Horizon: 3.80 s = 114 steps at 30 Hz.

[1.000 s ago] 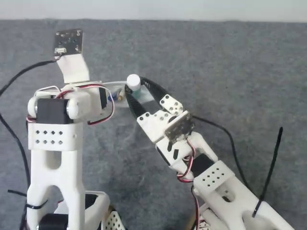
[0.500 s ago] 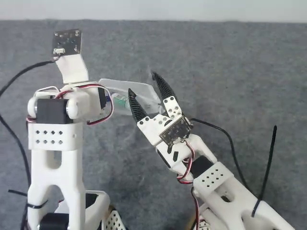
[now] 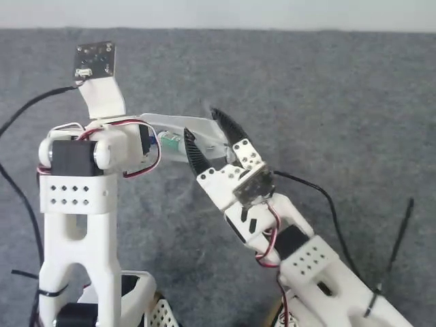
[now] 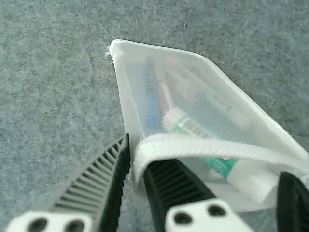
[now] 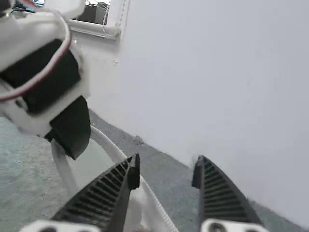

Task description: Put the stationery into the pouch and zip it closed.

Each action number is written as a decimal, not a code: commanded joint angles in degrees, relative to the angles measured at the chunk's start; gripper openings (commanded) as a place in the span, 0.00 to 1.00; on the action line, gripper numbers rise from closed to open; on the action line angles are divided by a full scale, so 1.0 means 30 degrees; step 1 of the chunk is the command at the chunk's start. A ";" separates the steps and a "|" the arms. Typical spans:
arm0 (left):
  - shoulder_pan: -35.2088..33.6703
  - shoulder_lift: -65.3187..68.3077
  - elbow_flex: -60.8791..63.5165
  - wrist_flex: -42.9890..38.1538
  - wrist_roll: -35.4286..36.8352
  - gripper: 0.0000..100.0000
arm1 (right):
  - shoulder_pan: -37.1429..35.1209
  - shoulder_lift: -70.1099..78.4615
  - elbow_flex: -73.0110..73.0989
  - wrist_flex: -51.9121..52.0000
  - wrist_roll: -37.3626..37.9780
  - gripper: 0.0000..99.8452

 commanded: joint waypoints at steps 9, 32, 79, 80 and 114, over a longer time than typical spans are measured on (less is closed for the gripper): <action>-0.0147 -0.0059 -0.0542 -0.0147 -0.0176 0.01 | -0.2095 -0.4234 -0.6300 1.3319 -0.3780 0.02; -0.0176 -0.0059 -0.0396 -0.0147 -0.0205 0.01 | 0.0073 1.2029 -1.9311 2.3546 -0.6916 0.02; -0.0176 -0.0088 -0.0132 -0.0381 -0.0264 0.01 | 0.2125 -0.2242 -0.8762 2.4484 -0.3165 0.09; -0.0176 -0.0088 -0.0132 -0.0381 -0.0264 0.01 | 0.2154 -0.2388 -0.8000 2.3839 -0.3165 0.12; -0.0176 -0.0088 0.0249 -0.0527 -0.0293 0.01 | 0.2154 -0.2418 0.2286 0.6315 -0.3136 0.19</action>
